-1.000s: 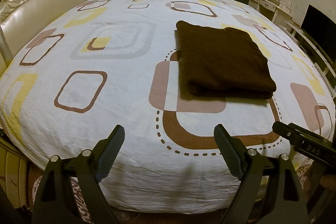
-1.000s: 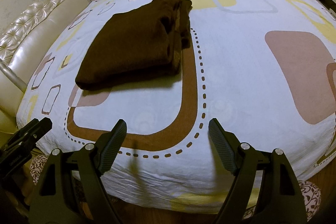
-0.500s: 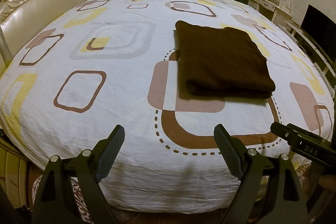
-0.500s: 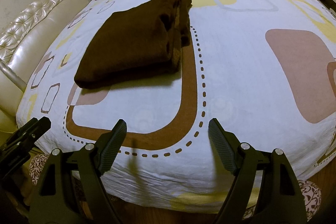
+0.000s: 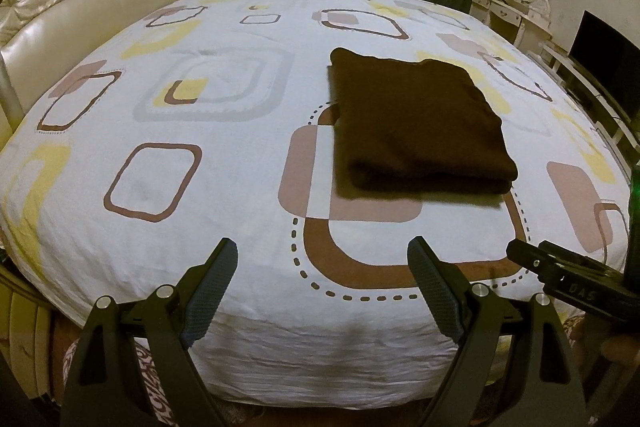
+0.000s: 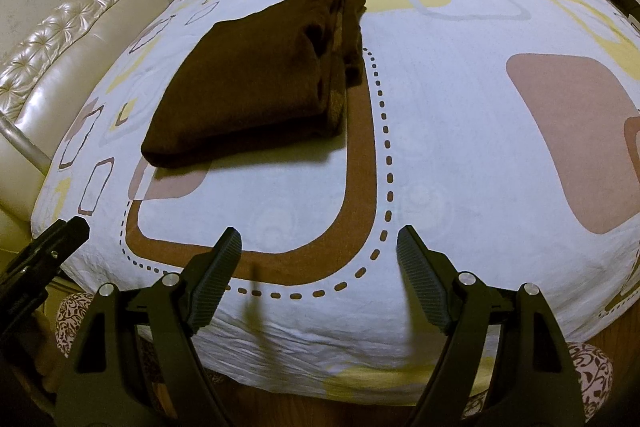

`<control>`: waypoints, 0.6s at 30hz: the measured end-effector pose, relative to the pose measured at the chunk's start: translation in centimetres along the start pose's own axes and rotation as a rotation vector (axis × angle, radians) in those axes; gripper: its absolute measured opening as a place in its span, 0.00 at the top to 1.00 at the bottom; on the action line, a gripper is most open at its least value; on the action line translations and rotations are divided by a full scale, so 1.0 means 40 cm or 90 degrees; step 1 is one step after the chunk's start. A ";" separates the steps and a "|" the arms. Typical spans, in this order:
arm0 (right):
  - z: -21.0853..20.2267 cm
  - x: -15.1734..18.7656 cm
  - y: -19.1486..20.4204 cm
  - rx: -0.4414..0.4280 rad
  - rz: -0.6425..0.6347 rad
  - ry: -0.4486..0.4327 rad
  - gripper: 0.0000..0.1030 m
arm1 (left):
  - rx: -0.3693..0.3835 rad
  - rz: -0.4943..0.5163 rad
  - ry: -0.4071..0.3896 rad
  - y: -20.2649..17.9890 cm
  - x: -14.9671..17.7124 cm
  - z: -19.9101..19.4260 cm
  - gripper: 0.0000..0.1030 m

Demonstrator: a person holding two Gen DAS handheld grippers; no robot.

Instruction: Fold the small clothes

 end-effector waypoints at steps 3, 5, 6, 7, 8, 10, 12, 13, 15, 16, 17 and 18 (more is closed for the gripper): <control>0.000 0.002 0.001 0.000 0.000 0.000 0.22 | 0.005 0.001 -0.002 -0.005 -0.004 -0.006 0.17; 0.000 0.001 0.001 0.000 0.001 0.000 0.22 | 0.006 0.006 -0.005 -0.011 -0.007 -0.012 0.17; 0.000 0.001 0.001 -0.001 0.001 0.000 0.22 | 0.004 0.009 -0.006 -0.013 -0.008 -0.015 0.17; 0.001 -0.001 -0.002 0.000 0.001 0.000 0.22 | 0.005 0.010 -0.007 -0.014 -0.007 -0.017 0.17; 0.001 -0.001 -0.002 -0.001 0.001 0.000 0.22 | 0.006 0.011 -0.007 -0.016 -0.008 -0.019 0.17; 0.001 0.000 -0.002 -0.002 0.002 0.000 0.22 | 0.003 0.012 -0.010 -0.017 -0.011 -0.021 0.17; 0.004 -0.003 -0.007 -0.003 0.002 0.002 0.22 | 0.003 0.015 -0.011 -0.019 -0.013 -0.022 0.17; 0.005 -0.004 -0.010 -0.003 0.002 0.002 0.22 | 0.001 0.016 -0.011 -0.019 -0.014 -0.021 0.17; 0.006 -0.003 -0.011 -0.005 0.003 0.003 0.22 | -0.002 0.017 -0.009 -0.020 -0.014 -0.020 0.17; 0.006 -0.003 -0.011 -0.005 0.004 0.003 0.22 | -0.001 0.017 -0.008 -0.021 -0.015 -0.019 0.17; 0.006 -0.006 -0.014 -0.006 0.004 0.004 0.22 | -0.002 0.017 -0.007 -0.021 -0.015 -0.019 0.17; 0.006 -0.007 -0.016 -0.007 0.004 0.005 0.22 | -0.005 0.018 -0.006 -0.022 -0.016 -0.019 0.17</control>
Point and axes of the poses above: each gripper's, at about its wrist camera, not at the fingertips, and z roughly the way its jaws point, y to its left, x to its underside, the point moved 7 cm from there along z, roughly the way its jaws point, and after that the axes turned 6 degrees about y, right-handed, at the moved point
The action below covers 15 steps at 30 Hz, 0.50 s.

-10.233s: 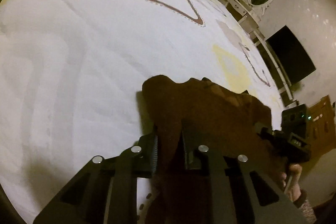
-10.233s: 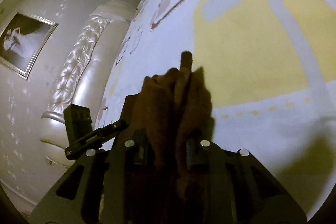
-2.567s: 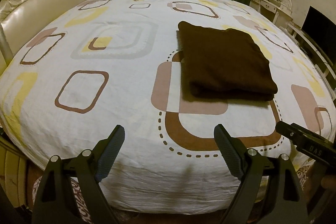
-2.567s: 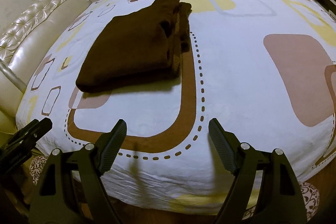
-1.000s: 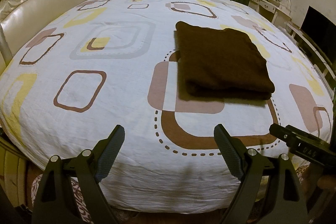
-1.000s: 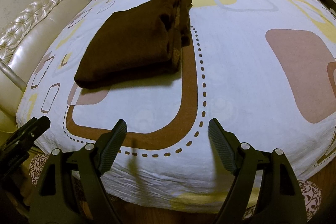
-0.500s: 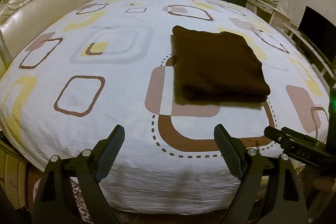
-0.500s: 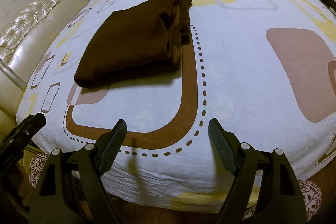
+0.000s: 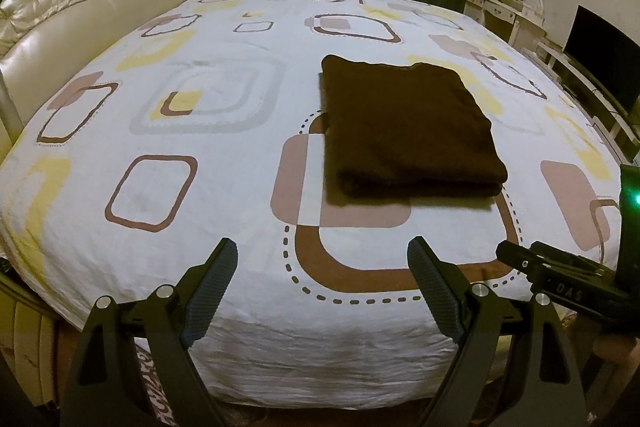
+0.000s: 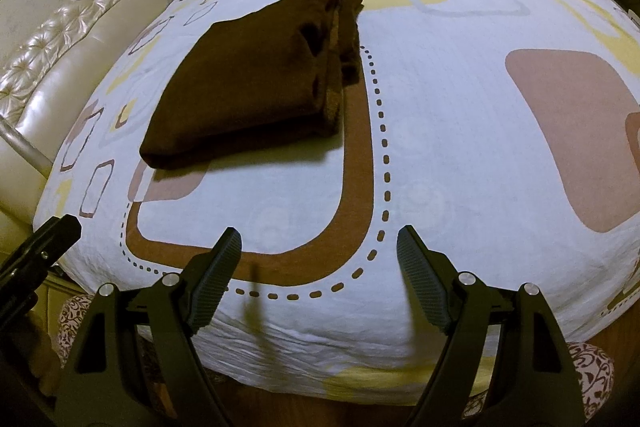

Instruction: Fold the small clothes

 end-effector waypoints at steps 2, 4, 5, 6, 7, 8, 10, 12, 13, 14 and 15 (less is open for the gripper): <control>0.000 -0.002 -0.003 -0.001 0.001 0.001 0.22 | -0.003 0.001 0.002 -0.001 -0.003 0.000 0.17; 0.000 0.000 -0.002 -0.002 0.001 0.001 0.22 | 0.001 0.000 0.007 -0.002 -0.003 0.001 0.17; 0.000 0.000 -0.001 -0.002 0.001 0.001 0.22 | 0.003 0.000 0.010 -0.003 -0.003 0.002 0.17; 0.000 -0.002 -0.003 -0.001 0.000 0.001 0.22 | 0.003 0.000 0.011 -0.003 -0.004 0.003 0.17; 0.000 0.000 -0.002 -0.001 0.000 0.001 0.22 | 0.002 0.000 0.010 -0.002 -0.004 0.003 0.17; 0.000 -0.001 -0.003 -0.001 0.000 0.001 0.22 | 0.001 -0.001 0.008 -0.001 -0.005 0.003 0.17; 0.000 -0.002 -0.003 -0.001 0.000 0.001 0.22 | -0.003 -0.002 0.009 0.001 -0.003 0.006 0.17; 0.000 -0.002 -0.003 -0.001 0.000 0.001 0.22 | -0.002 -0.004 0.013 0.003 -0.002 0.010 0.17; 0.000 -0.002 -0.003 -0.001 0.000 0.001 0.22 | -0.005 -0.005 0.014 0.003 -0.002 0.010 0.17; 0.000 -0.002 -0.003 -0.001 0.000 0.001 0.22 | -0.008 -0.006 0.011 0.004 -0.003 0.010 0.17; 0.001 -0.002 -0.003 -0.001 0.000 0.002 0.22 | -0.011 -0.005 0.010 0.005 -0.003 0.010 0.16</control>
Point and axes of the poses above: each gripper's, at about its wrist camera, not at the fingertips, and z roughly the way its jaws point, y to its left, x to its underside, the point moved 7 cm from there along z, roughly the way its jaws point, and after that the axes turned 6 degrees about y, right-handed, at the moved point
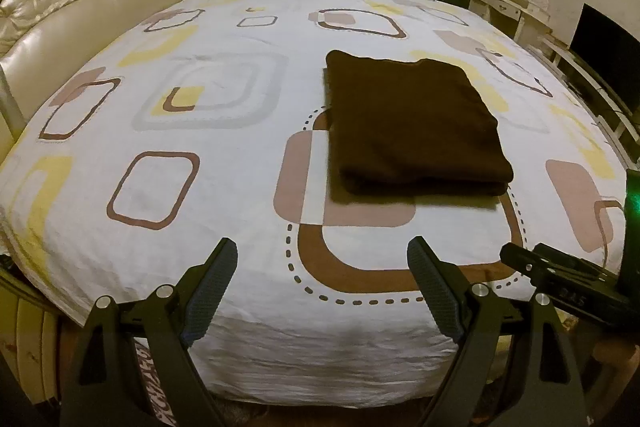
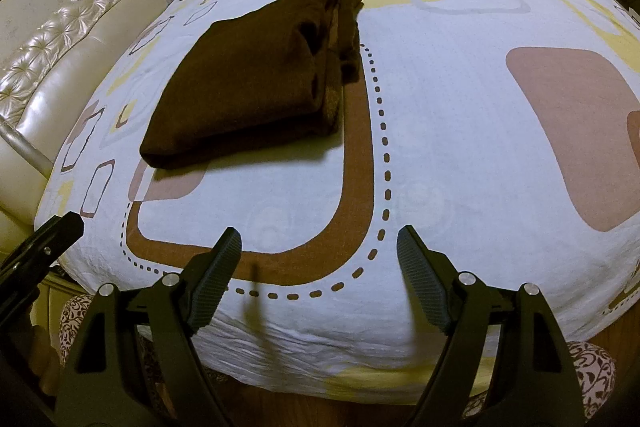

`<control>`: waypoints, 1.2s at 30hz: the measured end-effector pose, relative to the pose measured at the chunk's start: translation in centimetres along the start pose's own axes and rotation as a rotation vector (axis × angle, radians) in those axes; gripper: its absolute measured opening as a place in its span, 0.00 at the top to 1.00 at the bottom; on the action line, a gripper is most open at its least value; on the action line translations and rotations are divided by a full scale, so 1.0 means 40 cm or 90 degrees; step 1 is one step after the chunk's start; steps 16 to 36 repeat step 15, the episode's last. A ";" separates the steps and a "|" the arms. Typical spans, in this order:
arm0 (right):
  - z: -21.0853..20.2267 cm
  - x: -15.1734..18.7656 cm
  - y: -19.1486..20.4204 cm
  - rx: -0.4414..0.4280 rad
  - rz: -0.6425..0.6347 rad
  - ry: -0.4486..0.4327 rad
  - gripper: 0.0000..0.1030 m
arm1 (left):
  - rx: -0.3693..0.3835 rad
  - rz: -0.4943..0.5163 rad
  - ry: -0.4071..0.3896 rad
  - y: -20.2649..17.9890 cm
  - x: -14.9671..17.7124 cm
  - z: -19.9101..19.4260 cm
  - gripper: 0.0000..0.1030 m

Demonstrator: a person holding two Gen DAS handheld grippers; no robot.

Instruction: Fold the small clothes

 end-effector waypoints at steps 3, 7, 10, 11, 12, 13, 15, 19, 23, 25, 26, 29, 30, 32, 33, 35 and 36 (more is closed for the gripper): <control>-0.001 0.000 0.000 0.000 -0.001 0.000 0.22 | -0.027 0.011 -0.013 -0.001 -0.006 -0.005 0.13; -0.003 -0.001 -0.002 -0.005 0.003 0.000 0.22 | -0.011 0.028 -0.049 -0.010 -0.041 -0.026 0.13; -0.018 -0.014 -0.001 -0.026 0.014 -0.001 0.22 | 0.003 0.017 -0.054 0.016 -0.100 -0.021 0.13; -0.025 -0.023 -0.001 -0.030 0.015 -0.004 0.22 | 0.007 0.008 -0.051 0.039 -0.130 -0.008 0.13; -0.034 -0.037 -0.004 -0.036 0.017 -0.009 0.22 | 0.004 -0.003 -0.043 0.061 -0.154 0.008 0.13; -0.041 -0.054 -0.009 -0.042 0.018 -0.014 0.22 | -0.012 -0.027 -0.025 0.105 -0.191 0.042 0.13; -0.054 -0.120 -0.033 -0.041 0.024 -0.036 0.14 | -0.018 -0.074 0.003 0.183 -0.256 0.107 0.13; -0.054 -0.120 -0.033 -0.041 0.024 -0.036 0.14 | -0.018 -0.074 0.003 0.183 -0.256 0.107 0.13; -0.054 -0.120 -0.033 -0.041 0.024 -0.036 0.14 | -0.018 -0.074 0.003 0.183 -0.256 0.107 0.13; -0.054 -0.120 -0.033 -0.041 0.024 -0.036 0.14 | -0.018 -0.074 0.003 0.183 -0.256 0.107 0.13; -0.054 -0.120 -0.033 -0.041 0.024 -0.036 0.14 | -0.018 -0.074 0.003 0.183 -0.256 0.107 0.13; -0.054 -0.120 -0.033 -0.041 0.024 -0.036 0.14 | -0.018 -0.074 0.003 0.183 -0.256 0.107 0.13; -0.054 -0.120 -0.033 -0.041 0.024 -0.036 0.14 | -0.018 -0.074 0.003 0.183 -0.256 0.107 0.13; -0.054 -0.120 -0.033 -0.041 0.024 -0.036 0.14 | -0.018 -0.074 0.003 0.183 -0.256 0.107 0.13; -0.054 -0.120 -0.033 -0.041 0.024 -0.036 0.14 | -0.018 -0.074 0.003 0.183 -0.256 0.107 0.13; -0.054 -0.120 -0.033 -0.041 0.024 -0.036 0.14 | -0.018 -0.074 0.003 0.183 -0.256 0.107 0.13; -0.054 -0.120 -0.033 -0.041 0.024 -0.036 0.14 | -0.018 -0.074 0.003 0.183 -0.256 0.107 0.13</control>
Point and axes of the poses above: each gripper's, at about its wrist camera, not at the fingertips, and z roughly the way its jaws point, y to its left, x to its underside, the point moved 7 cm from there along z, roughly the way its jaws point, and after that the axes turned 6 degrees about y, right-handed, at the moved point
